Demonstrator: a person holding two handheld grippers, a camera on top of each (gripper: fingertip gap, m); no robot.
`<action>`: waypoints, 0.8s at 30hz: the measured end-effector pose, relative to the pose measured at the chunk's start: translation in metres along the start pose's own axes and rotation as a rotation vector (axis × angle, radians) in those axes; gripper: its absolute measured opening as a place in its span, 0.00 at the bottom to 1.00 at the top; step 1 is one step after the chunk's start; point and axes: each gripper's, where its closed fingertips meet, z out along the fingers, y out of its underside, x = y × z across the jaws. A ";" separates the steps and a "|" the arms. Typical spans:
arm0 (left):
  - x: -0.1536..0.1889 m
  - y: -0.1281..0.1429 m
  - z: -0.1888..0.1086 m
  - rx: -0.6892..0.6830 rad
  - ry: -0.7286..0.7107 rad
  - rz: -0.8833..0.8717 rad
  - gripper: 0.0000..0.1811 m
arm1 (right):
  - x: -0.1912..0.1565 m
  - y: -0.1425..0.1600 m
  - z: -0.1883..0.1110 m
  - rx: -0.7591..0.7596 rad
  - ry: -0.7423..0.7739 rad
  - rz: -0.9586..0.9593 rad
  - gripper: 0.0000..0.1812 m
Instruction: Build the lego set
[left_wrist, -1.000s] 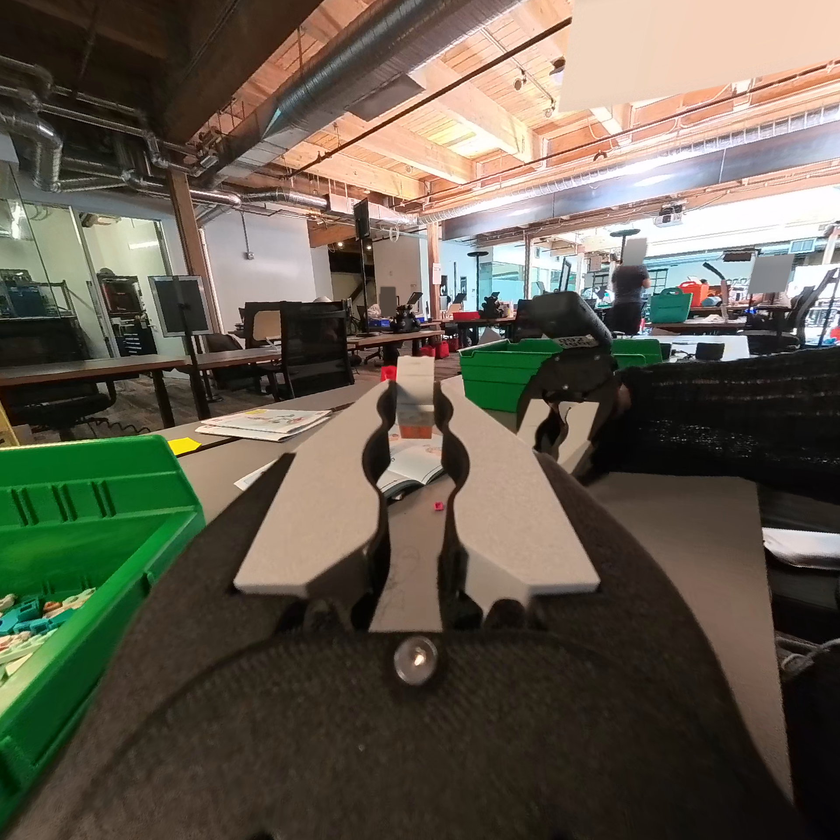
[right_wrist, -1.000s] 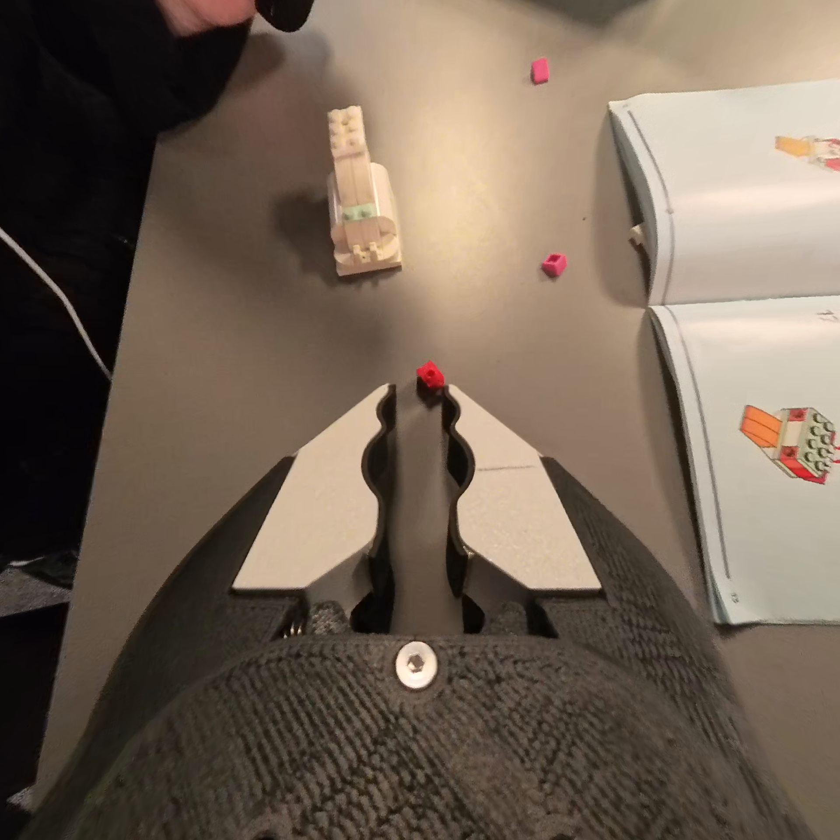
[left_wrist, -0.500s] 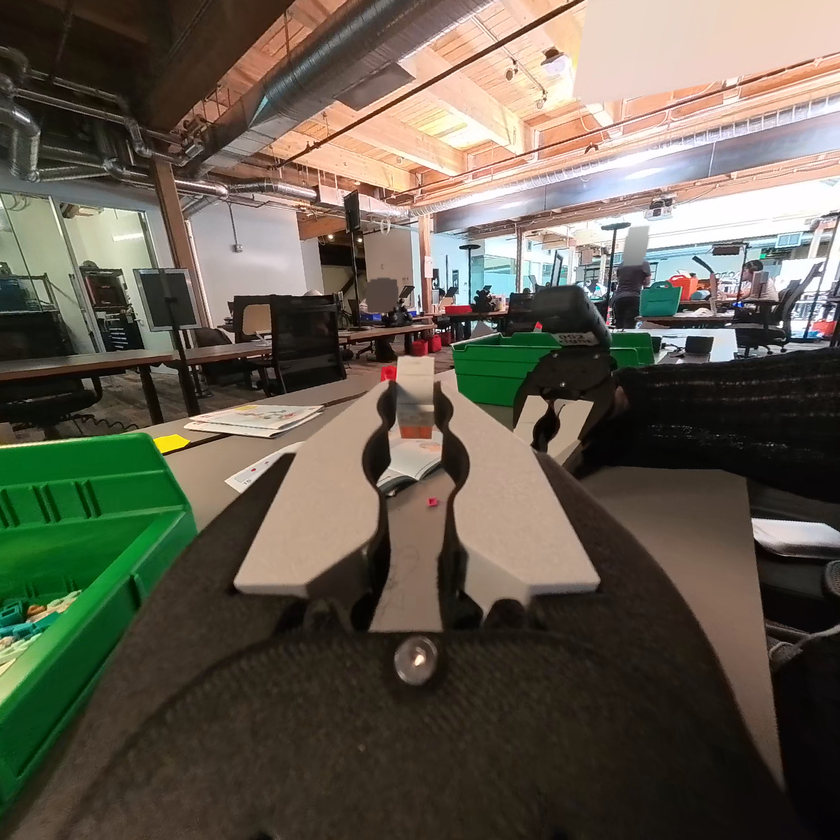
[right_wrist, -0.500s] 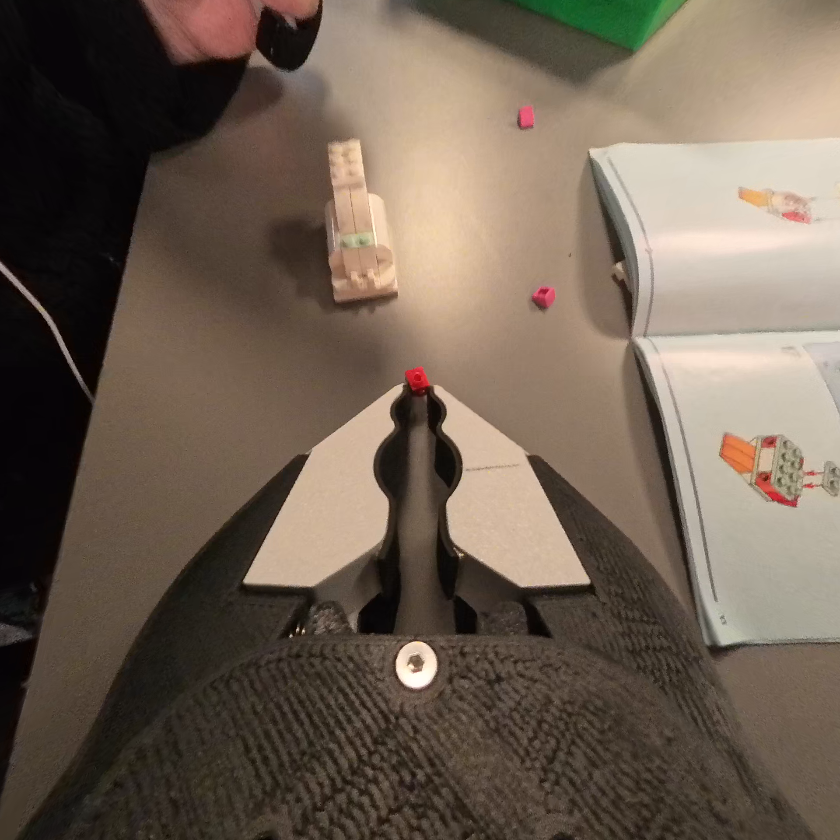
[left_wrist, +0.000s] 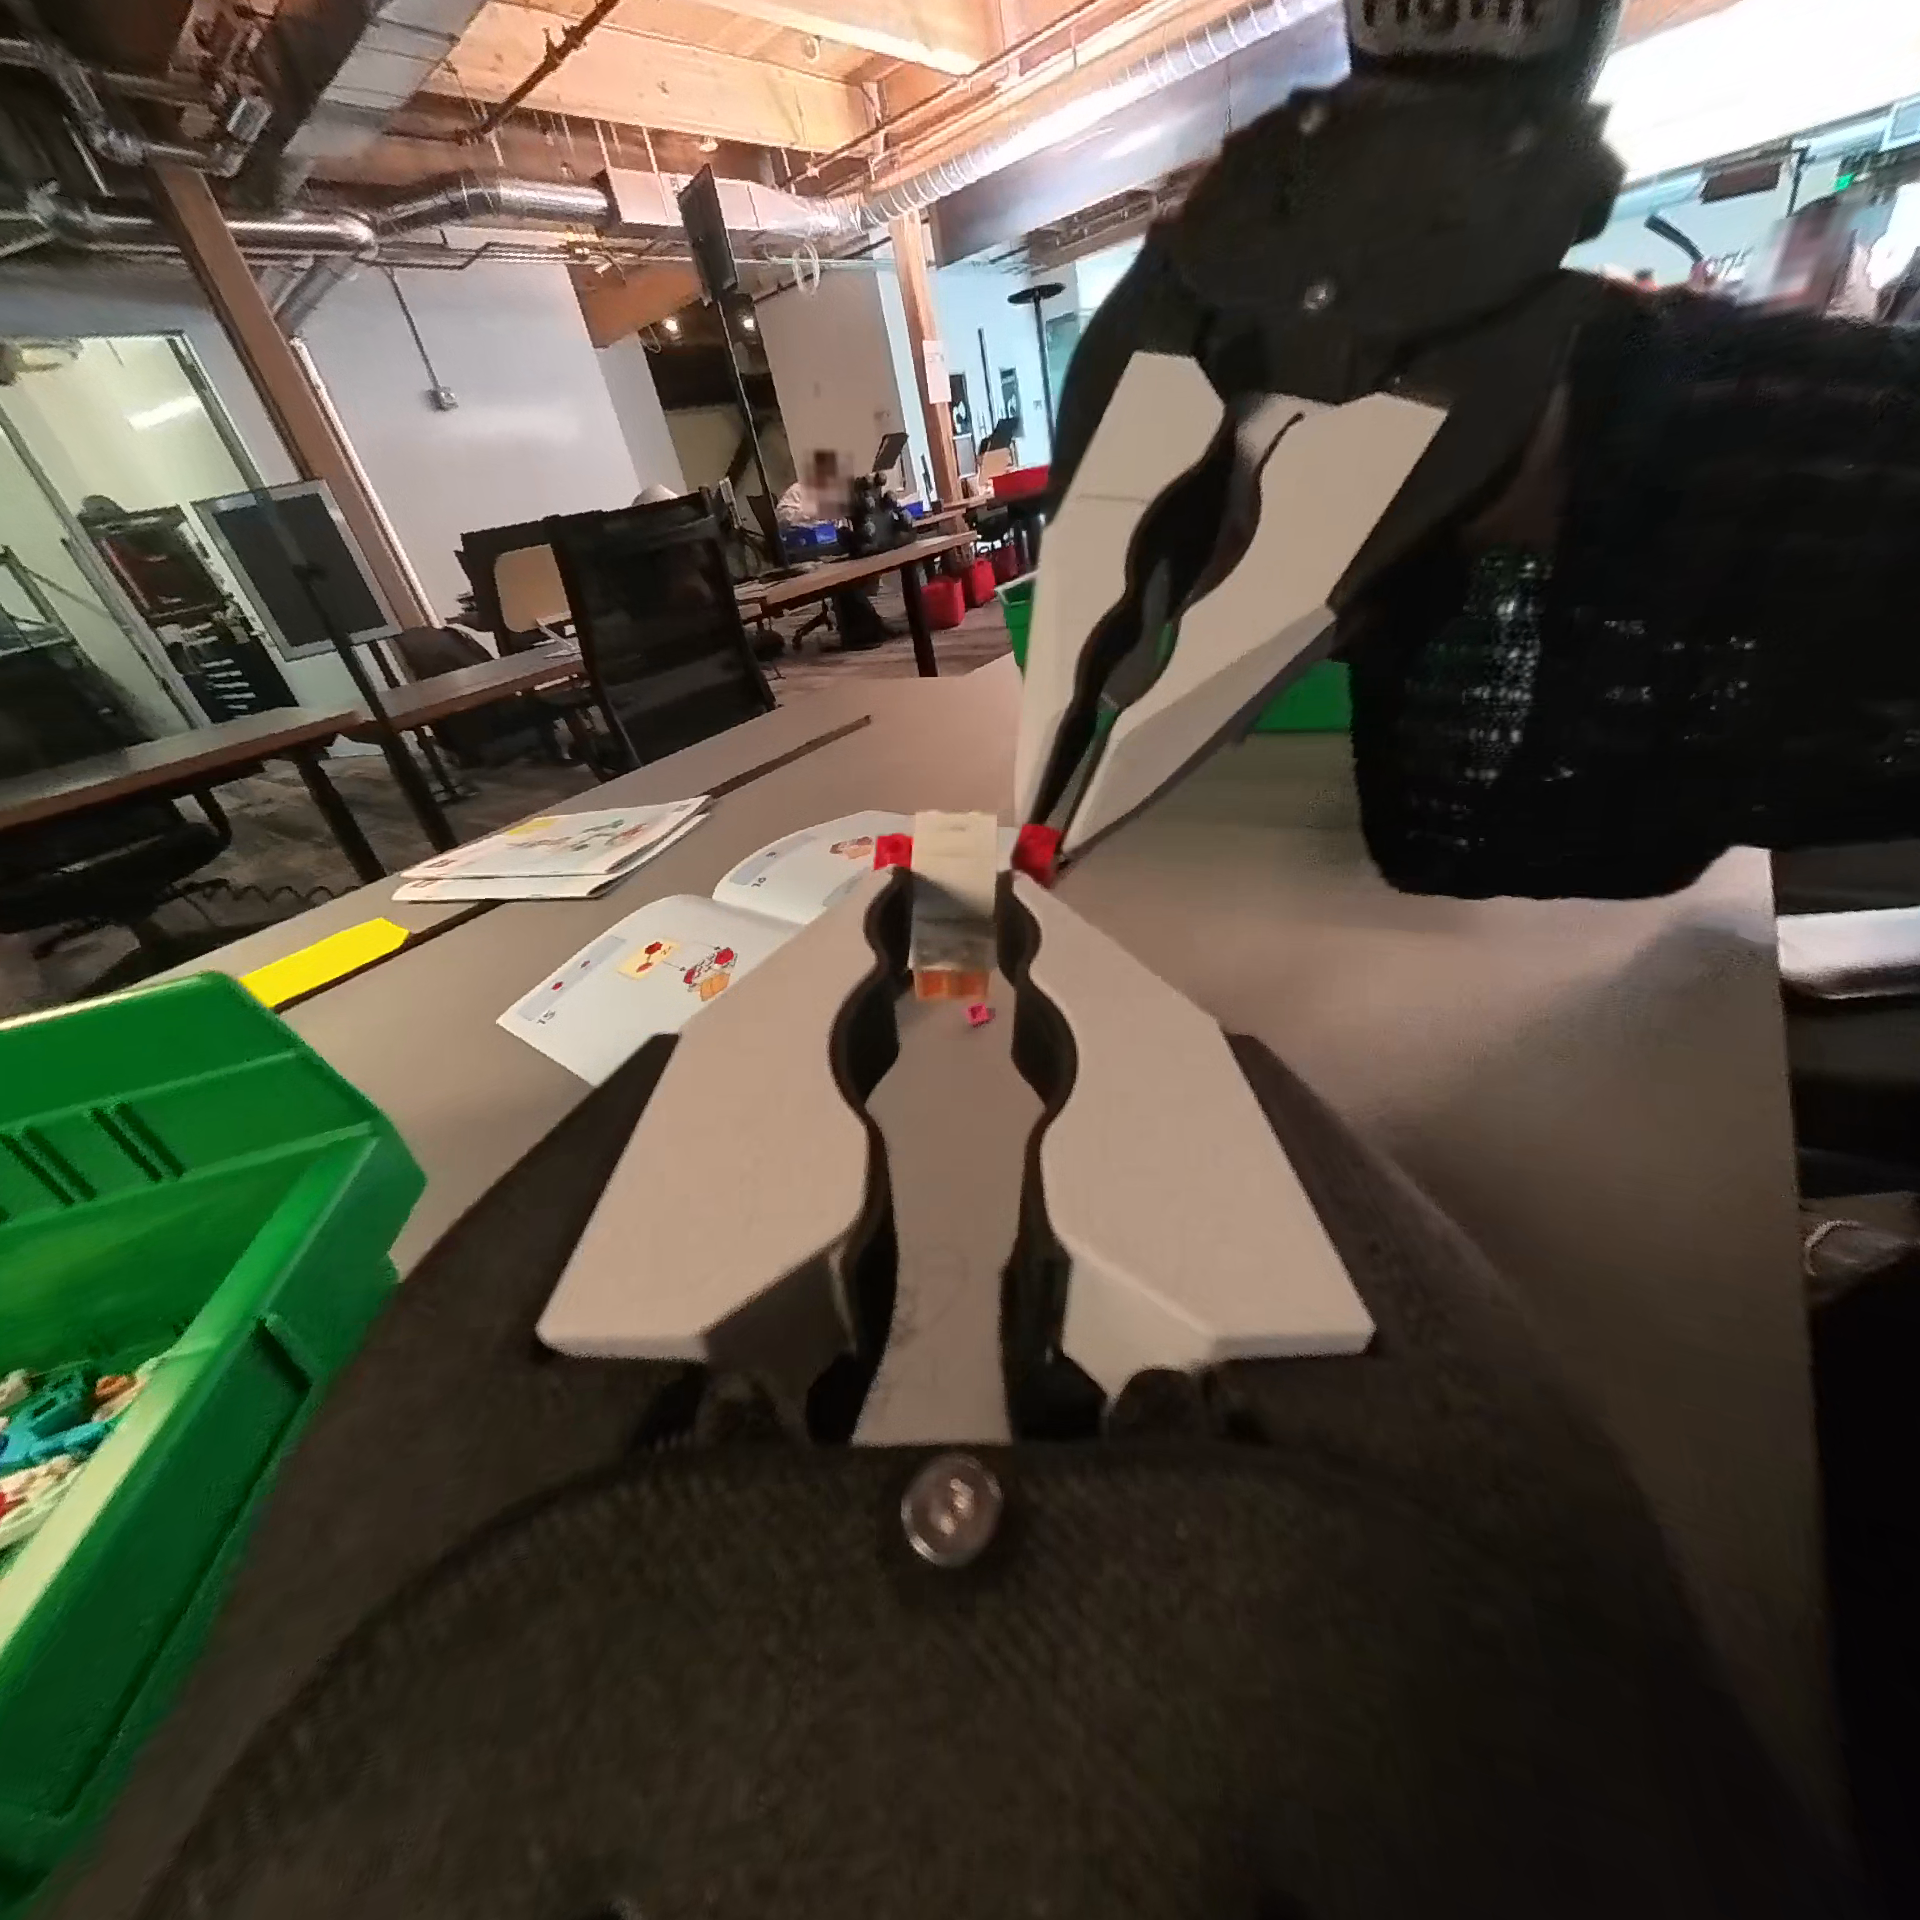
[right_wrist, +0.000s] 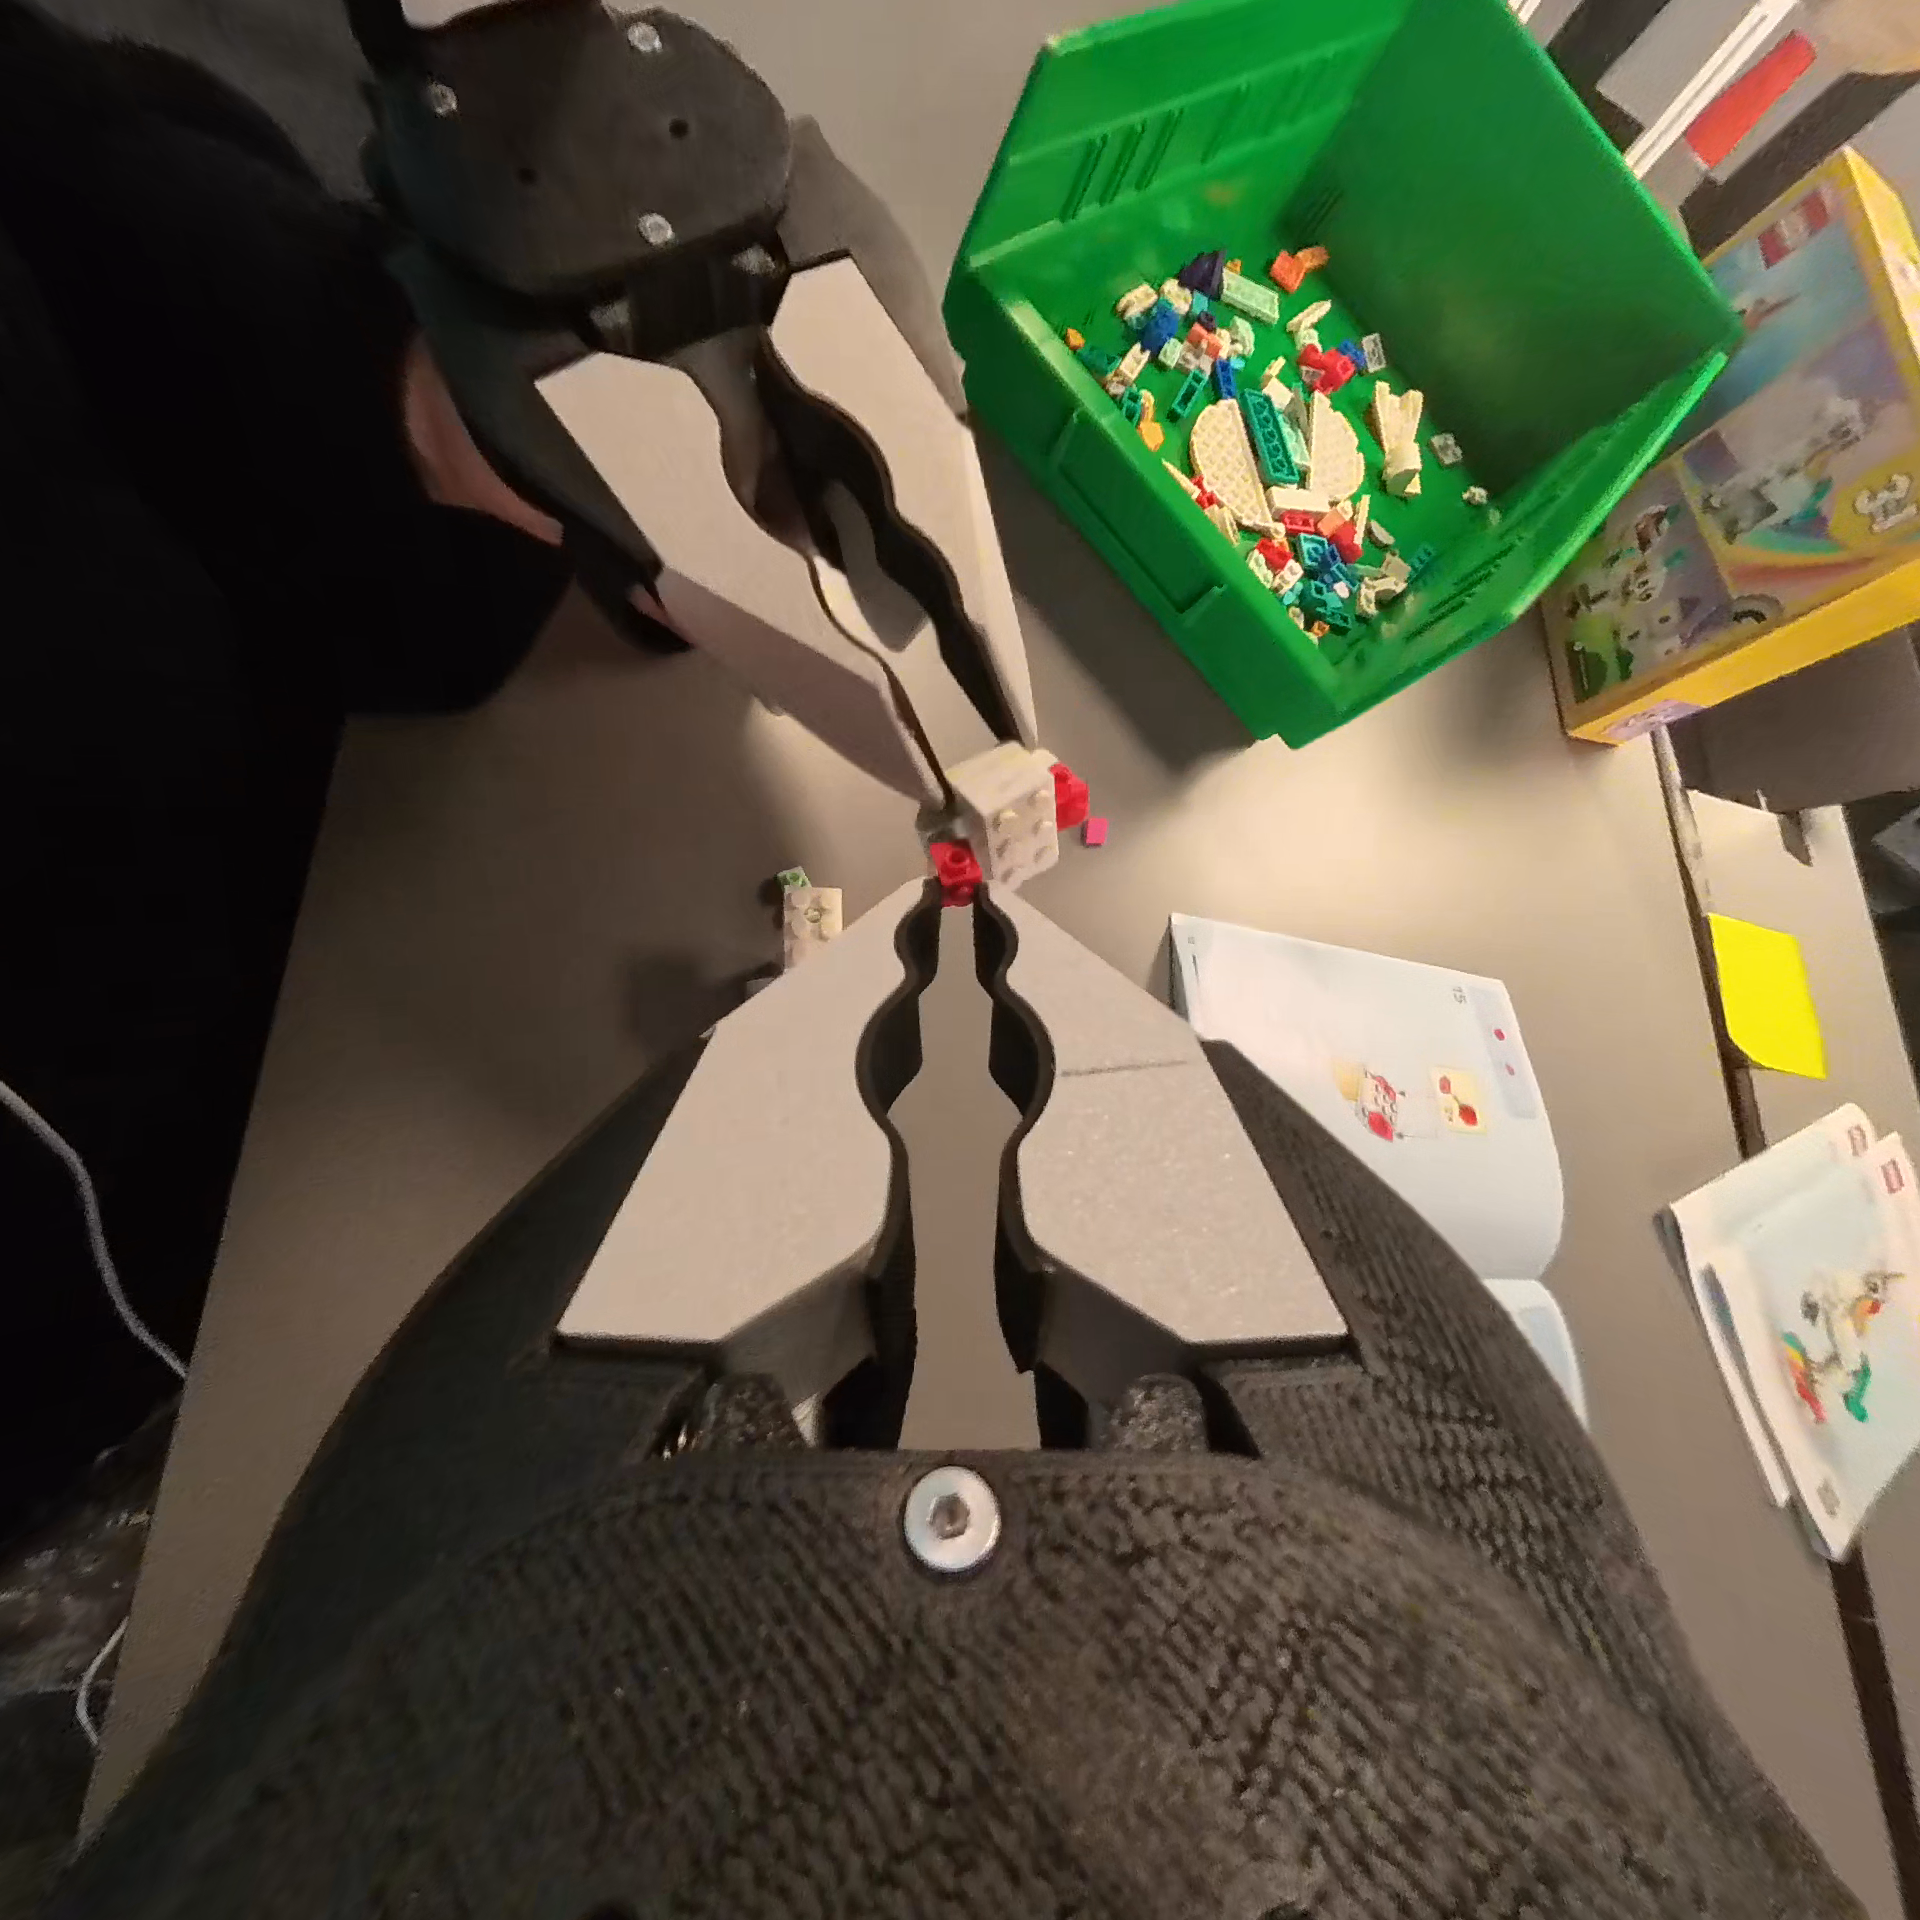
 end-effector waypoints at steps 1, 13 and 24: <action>0.001 0.000 0.000 -0.001 0.000 0.009 0.08 | 0.000 -0.001 0.001 -0.007 0.001 -0.010 0.02; -0.020 -0.052 -0.004 0.235 -0.145 0.016 0.08 | 0.023 -0.059 -0.023 -0.136 -0.006 -0.307 0.02; -0.036 -0.149 -0.031 0.604 -0.162 -0.122 0.09 | 0.038 -0.147 -0.073 -0.251 -0.028 -0.555 0.02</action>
